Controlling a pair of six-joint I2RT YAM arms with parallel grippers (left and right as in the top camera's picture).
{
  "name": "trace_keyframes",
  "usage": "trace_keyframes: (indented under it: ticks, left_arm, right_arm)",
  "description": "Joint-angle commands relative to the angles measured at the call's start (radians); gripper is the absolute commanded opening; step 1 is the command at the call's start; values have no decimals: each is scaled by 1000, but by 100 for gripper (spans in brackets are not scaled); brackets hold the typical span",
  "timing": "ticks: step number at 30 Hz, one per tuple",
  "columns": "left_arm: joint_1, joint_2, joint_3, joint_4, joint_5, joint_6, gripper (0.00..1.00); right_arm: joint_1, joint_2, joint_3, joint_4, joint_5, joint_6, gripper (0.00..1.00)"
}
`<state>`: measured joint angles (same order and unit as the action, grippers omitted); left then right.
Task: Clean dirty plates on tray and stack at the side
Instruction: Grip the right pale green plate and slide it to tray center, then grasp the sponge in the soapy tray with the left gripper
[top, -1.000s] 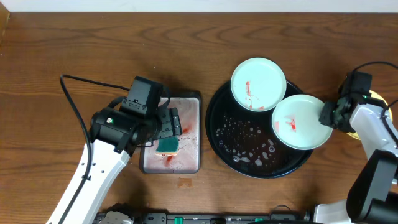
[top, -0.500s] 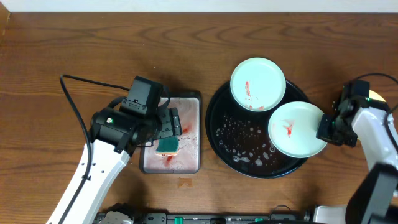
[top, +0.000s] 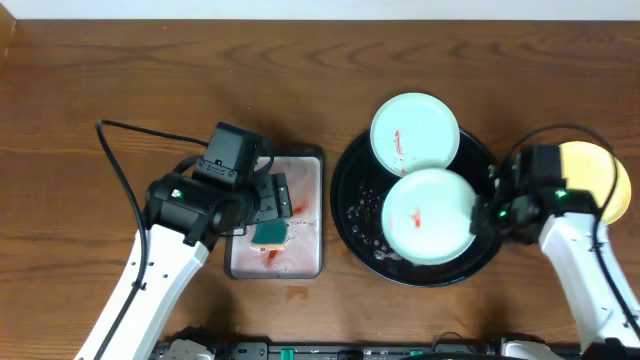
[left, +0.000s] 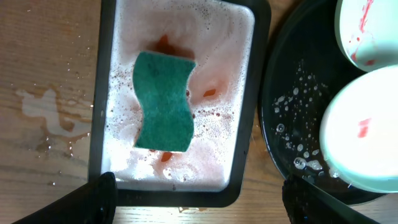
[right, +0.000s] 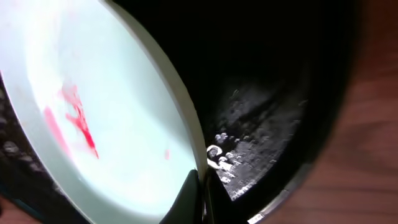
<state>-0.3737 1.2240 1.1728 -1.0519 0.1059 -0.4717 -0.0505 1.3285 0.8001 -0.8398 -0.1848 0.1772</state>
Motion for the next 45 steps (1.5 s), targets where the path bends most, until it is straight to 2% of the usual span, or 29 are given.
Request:
trace_keyframes:
  ticks: [1,4,6,7,9,12,16,21,23,25,28,33,35,37,44,45]
  left_arm:
    - [4,-1,5,-6,3,4,85]
    - [4,-1,5,-6,3,4,85]
    - [4,-1,5,-6,3,4,85]
    - [4,-1,5,-6,3,4,85]
    - [4,-1,5,-6,5,3,85]
    - [4,-1,5,-6,11,4,85]
    - [4,5,3,-5,13,6,85]
    - [4,57,-56,8,-48,8,76]
    - [4,96,-118,51,-58,8,73]
    - [4,148,-187,109,-58,7,65]
    - [4,252,-272,213,-49,-11,62]
    - [4,418,-291,309,-10,-11,42]
    - [4,463,-291,343,-6,-12,29]
    - [4,486,-291,362,18,-11,8]
    - [4,434,-245,292,42,-11,8]
    - [4,418,-230,271,42,-10,17]
  right_arm:
    - [38,6,-95,83,-31,90,1]
    - [66,6,-138,171,-45,61,1]
    - [86,6,-131,212,-43,-35,9]
    - [92,4,-119,216,-31,-66,17]
    - [94,4,-78,201,-23,-83,27]
    - [93,4,13,144,-23,-113,35]
    - [94,3,148,8,-48,-174,36]
    - [98,-7,212,-107,-154,-193,35]
    - [98,-10,212,-125,-196,-193,34]
    - [98,-9,212,-143,-225,-193,34]
    - [98,-9,212,-163,-247,-193,34]
    - [98,-9,212,-175,-246,-193,34]
    - [98,-9,212,-174,-246,-193,34]
    - [98,-9,212,-174,-246,-193,33]
    - [98,-9,212,-173,-246,-193,33]
    - [98,-9,212,-173,-246,-193,33]
